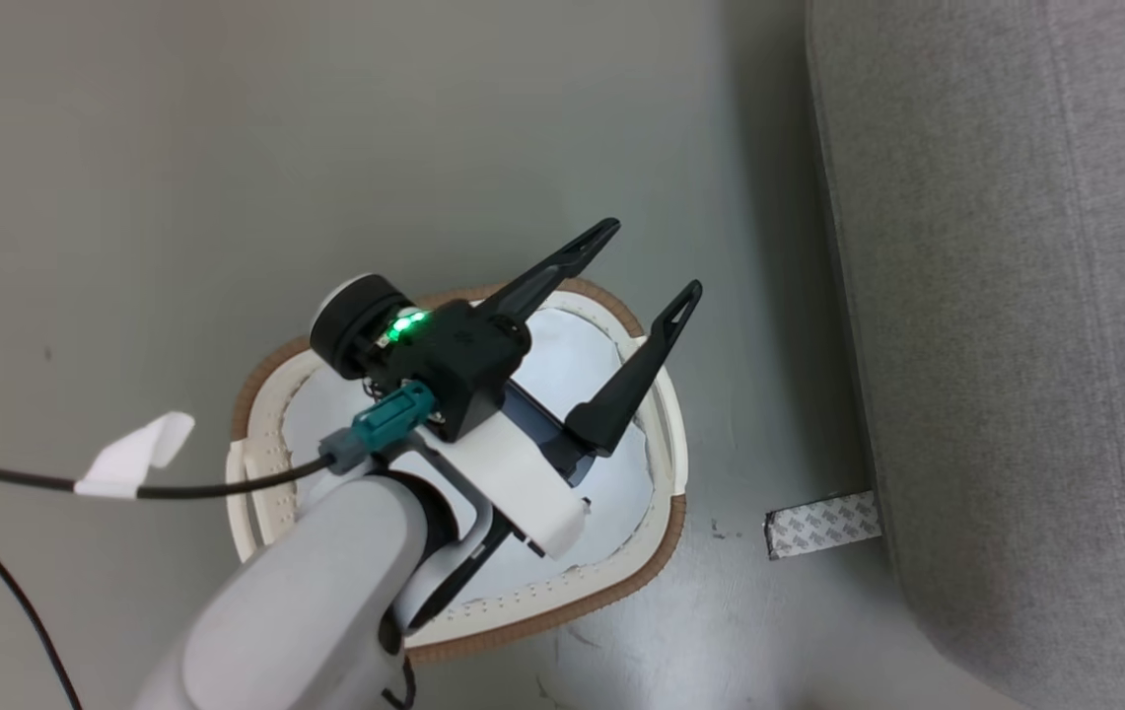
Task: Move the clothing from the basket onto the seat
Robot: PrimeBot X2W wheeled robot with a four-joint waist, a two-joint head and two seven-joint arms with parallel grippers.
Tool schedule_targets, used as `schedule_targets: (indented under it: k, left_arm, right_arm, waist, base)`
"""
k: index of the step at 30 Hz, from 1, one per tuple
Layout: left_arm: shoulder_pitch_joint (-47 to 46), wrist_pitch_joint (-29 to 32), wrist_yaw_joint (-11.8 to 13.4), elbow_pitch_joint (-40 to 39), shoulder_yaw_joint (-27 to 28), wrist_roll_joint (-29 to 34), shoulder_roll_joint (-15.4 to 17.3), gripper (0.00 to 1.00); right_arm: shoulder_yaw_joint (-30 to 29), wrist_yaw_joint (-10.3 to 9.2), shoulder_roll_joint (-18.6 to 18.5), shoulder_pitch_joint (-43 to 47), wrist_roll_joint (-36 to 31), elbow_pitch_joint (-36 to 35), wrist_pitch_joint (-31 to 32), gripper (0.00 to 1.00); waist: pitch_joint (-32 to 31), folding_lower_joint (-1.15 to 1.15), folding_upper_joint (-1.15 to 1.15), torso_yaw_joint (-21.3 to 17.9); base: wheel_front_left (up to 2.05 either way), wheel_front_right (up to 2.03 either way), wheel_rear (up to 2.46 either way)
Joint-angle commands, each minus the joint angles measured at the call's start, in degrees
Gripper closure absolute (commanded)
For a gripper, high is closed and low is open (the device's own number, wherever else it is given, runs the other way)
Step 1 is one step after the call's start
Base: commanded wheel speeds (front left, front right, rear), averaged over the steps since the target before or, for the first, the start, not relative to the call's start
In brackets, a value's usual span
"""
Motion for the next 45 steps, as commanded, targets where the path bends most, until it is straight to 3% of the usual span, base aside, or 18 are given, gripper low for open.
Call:
schedule_targets:
  k: [1, 2, 3, 5, 6, 11, 19, 25, 31, 37, 45]
  left_arm:
    - [0.63, -0.40, 0.32, 0.21, 0.32, 0.38, 0.71, 0.00]
    - [0.90, -0.71, 0.57, 0.31, 0.50, 0.30, 0.84, 0.00]
    - [1.27, -0.79, 0.75, 0.49, 0.60, 0.05, 0.99, 0.00]
    - [2.13, -1.30, 1.05, 0.71, 1.03, -0.56, 1.23, 0.00]
    - [2.44, -1.64, 1.26, 0.80, 1.28, -0.69, 1.43, 0.00]
    - [5.50, -4.31, 3.54, 2.09, 3.50, -1.47, 2.57, 0.00]
    - [13.33, -10.72, 7.87, 5.87, 7.78, -3.93, 3.42, 0.00]
    - [20.33, -14.65, 11.18, 10.58, 11.08, -6.49, 1.70, 0.00]
    - [27.44, -15.71, 12.92, 14.18, 14.67, -7.30, 0.28, 0.00]
    - [33.58, -15.67, 13.48, 13.94, 19.48, -4.24, -1.82, 0.00]
    - [40.06, -15.69, 10.36, 13.70, 25.41, 0.82, -5.80, 0.00]
  right_arm:
    - [-0.39, -0.13, 0.41, 0.98, -0.75, 0.90, -0.63, 1.00]
    - [-0.57, -0.13, 1.09, 1.96, -1.21, 2.02, -1.07, 0.87]
    - [-0.87, -0.13, 1.76, 2.36, -1.02, 2.58, -1.46, 0.67]
    - [-1.70, -0.13, 2.57, 3.15, -0.25, 3.10, -2.18, 0.40]
    - [-2.10, -0.14, 2.89, 3.71, -0.07, 3.01, -2.52, 0.01]
    - [-0.12, -0.13, 5.64, 7.30, 0.87, 0.78, -2.82, 0.00]
    - [6.96, -0.14, 9.25, 21.93, 3.05, -16.32, -2.88, 0.00]
    - [13.36, -0.14, 11.95, 35.58, 4.83, -26.97, -2.76, 0.00]
    - [20.81, -0.14, 13.85, 45.71, 4.61, -31.72, -2.78, 0.00]
    - [26.34, -0.14, 14.69, 51.77, 2.66, -31.86, -2.77, 0.00]
    - [30.15, -0.14, 16.92, 57.64, -0.76, -30.23, -2.77, 0.00]
  waist:
    - [-0.72, -0.02, 0.00, -0.26]
    - [-1.12, -0.02, 0.00, -0.39]
    - [-1.63, -0.02, 0.00, -0.58]
    - [-2.80, -0.02, 0.00, -0.96]
    - [-3.49, -0.02, 0.00, -1.09]
    - [-8.38, -0.02, 0.00, -1.39]
    - [-18.87, -0.02, 0.00, -0.28]
    - [-27.54, -0.02, 0.00, 2.88]
    - [-33.97, -0.02, 0.00, 5.05]
    - [-38.40, -0.02, 0.00, 6.91]
    - [-41.01, -0.02, 0.00, 8.64]
  base:
    - [0.00, 0.00, 0.00]
    - [0.00, 0.00, 0.00]
    - [0.00, 0.00, 0.00]
    - [0.00, 0.00, 0.00]
    - [0.00, 0.00, 0.00]
    - [0.00, 0.00, 0.00]
    - [0.00, 0.00, 0.00]
    - [0.00, 0.00, 0.00]
    - [0.00, 0.00, 0.00]
    - [0.00, 0.00, 0.00]
    - [0.00, 0.00, 0.00]
